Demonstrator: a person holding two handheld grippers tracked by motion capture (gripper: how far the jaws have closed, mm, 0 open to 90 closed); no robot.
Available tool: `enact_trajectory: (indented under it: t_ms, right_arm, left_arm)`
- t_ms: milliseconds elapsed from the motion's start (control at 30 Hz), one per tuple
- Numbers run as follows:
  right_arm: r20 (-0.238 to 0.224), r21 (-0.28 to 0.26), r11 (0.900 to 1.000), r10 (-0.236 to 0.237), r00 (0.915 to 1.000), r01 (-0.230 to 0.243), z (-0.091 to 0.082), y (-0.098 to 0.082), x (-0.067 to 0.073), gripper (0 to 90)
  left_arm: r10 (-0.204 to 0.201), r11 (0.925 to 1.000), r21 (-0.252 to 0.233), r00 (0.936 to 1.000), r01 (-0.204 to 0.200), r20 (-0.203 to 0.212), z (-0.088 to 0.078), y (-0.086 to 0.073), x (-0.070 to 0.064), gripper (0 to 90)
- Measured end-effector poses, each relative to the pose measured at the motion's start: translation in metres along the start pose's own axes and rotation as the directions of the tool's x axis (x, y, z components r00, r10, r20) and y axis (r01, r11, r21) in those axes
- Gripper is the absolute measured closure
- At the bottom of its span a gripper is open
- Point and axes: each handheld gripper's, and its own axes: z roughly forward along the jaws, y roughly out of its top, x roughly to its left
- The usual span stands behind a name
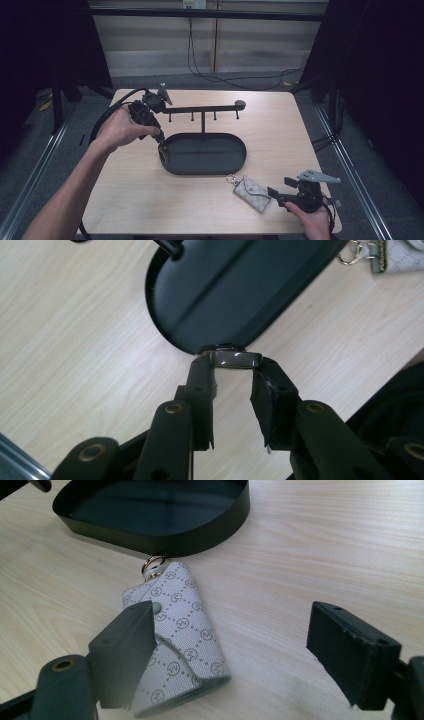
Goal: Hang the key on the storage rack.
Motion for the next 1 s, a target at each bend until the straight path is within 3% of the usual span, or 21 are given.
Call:
enact_trajectory:
  t_ms: [367, 467, 1000]
  right_arm:
    - [-0.007, -0.003, 1.0, -0.004, 1.0, 0.004, -0.001, 0.0, 0.0, 19.4]
    - [-0.01, -0.003, 1.0, 0.001, 1.0, -0.001, -0.001, 0.0, 0.0, 19.4]
    - [-0.02, -0.003, 1.0, -0.002, 0.9998, 0.002, -0.001, 0.0, 0.0, 19.6]
  left_arm:
    - [-0.044, 0.9984, 0.036, 0.9989, 0.044, -0.017, 0.007, 0.023, 0.012, 71.0]
    - [-0.068, 0.9969, 0.039, 0.9977, 0.068, -0.006, 0.009, 0.029, 0.019, 71.0]
    - [-0.102, 0.9928, 0.063, 0.9948, 0.102, -0.009, 0.017, 0.046, 0.025, 70.9]
